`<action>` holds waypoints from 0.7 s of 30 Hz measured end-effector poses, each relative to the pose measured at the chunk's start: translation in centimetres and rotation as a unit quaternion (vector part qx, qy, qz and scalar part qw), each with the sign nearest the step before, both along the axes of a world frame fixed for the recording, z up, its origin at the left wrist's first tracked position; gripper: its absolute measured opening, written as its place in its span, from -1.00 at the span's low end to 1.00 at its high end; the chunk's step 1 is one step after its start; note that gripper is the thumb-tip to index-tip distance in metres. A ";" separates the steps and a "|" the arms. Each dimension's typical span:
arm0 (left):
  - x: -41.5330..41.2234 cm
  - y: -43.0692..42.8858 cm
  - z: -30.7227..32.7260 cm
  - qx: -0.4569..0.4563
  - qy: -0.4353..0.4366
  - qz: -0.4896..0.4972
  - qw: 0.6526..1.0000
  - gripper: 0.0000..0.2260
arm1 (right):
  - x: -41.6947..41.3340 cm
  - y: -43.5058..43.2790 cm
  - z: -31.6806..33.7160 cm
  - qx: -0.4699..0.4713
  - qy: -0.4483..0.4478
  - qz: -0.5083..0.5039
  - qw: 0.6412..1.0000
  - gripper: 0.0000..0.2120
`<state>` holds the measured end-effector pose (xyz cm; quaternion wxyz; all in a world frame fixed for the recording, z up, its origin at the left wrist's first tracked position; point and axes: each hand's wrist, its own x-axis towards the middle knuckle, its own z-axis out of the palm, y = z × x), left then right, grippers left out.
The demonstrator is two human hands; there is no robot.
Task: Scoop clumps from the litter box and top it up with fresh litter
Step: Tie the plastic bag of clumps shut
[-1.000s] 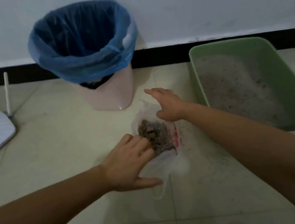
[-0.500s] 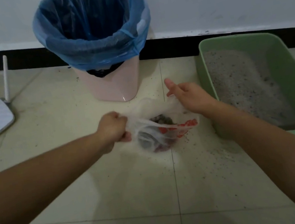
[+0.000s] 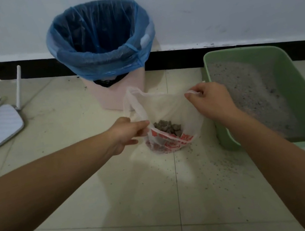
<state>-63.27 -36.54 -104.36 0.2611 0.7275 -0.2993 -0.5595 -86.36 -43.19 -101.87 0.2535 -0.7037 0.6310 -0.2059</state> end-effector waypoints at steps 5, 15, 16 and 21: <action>-0.2 0.0 -1.9 0.038 0.044 0.048 0.997 -0.32 | -0.4 0.0 1.5 -0.032 -0.157 -0.027 0.987 -0.66; -0.7 -2.3 0.4 -0.068 0.120 0.084 0.987 -0.67 | -3.1 -0.5 1.0 -0.044 0.118 0.036 0.991 -0.64; -0.8 -2.0 0.4 -0.092 0.064 0.094 0.989 -0.64 | -3.4 -0.6 1.0 -0.073 0.181 0.032 0.980 -0.76; -1.1 0.0 3.7 -0.319 -0.310 0.000 0.896 -0.66 | -4.1 -1.7 2.3 -0.127 0.174 0.027 0.976 -0.70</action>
